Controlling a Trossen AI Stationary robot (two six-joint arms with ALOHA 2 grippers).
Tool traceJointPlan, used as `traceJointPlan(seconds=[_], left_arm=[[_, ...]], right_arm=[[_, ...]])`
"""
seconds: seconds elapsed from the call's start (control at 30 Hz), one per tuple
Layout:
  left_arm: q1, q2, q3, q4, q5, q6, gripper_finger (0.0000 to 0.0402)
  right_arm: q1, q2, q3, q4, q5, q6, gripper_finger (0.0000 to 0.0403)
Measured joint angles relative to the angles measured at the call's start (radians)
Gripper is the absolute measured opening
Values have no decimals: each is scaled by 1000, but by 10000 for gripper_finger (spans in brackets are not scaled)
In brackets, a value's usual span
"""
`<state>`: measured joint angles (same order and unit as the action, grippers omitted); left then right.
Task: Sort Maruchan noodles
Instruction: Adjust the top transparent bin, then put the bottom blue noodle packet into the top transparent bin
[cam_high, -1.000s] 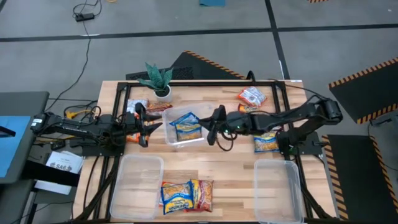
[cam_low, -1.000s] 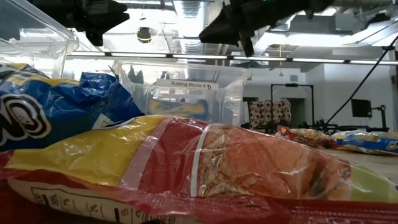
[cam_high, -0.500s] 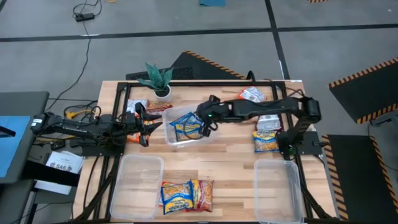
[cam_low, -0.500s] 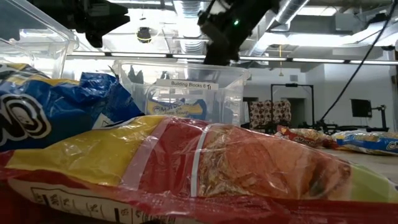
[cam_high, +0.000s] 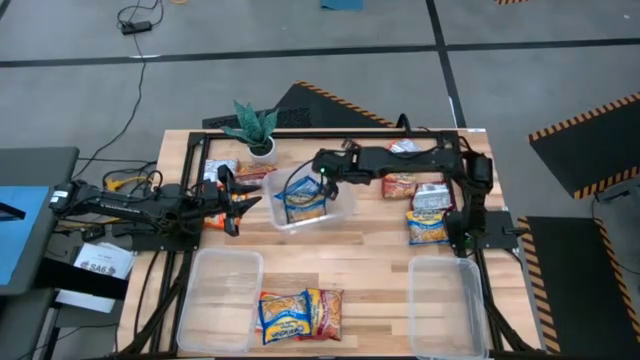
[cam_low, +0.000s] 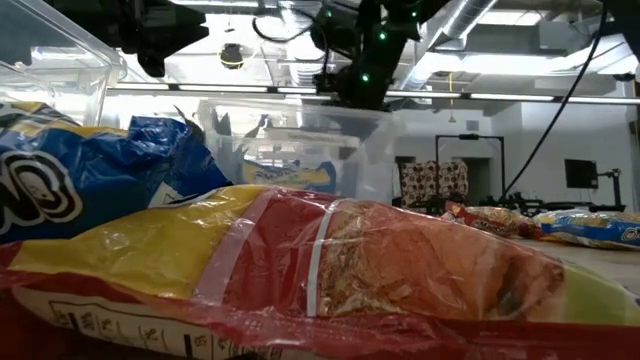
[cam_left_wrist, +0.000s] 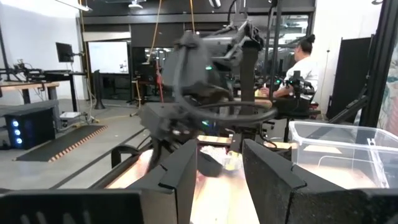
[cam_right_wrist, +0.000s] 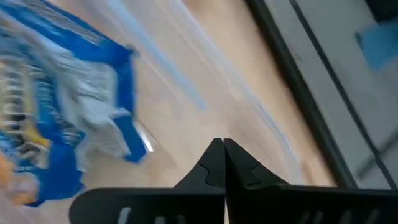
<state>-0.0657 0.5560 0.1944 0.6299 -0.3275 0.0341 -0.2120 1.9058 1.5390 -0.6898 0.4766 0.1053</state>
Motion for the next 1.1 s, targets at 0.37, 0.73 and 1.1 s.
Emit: traceJointPlan(seconds=[0.37,0.73,1.1], left_arm=[[0,0,0,-26,0,-22,118],[0,0,0,-52,-1,-38,118],[0,0,0,-74,1,-81,118]], right_arm=[[-61,-47,2,-209,151,177,7],[-60,-94,1,-305,159,245,7],[59,-410,-76,-294,154,229,7]])
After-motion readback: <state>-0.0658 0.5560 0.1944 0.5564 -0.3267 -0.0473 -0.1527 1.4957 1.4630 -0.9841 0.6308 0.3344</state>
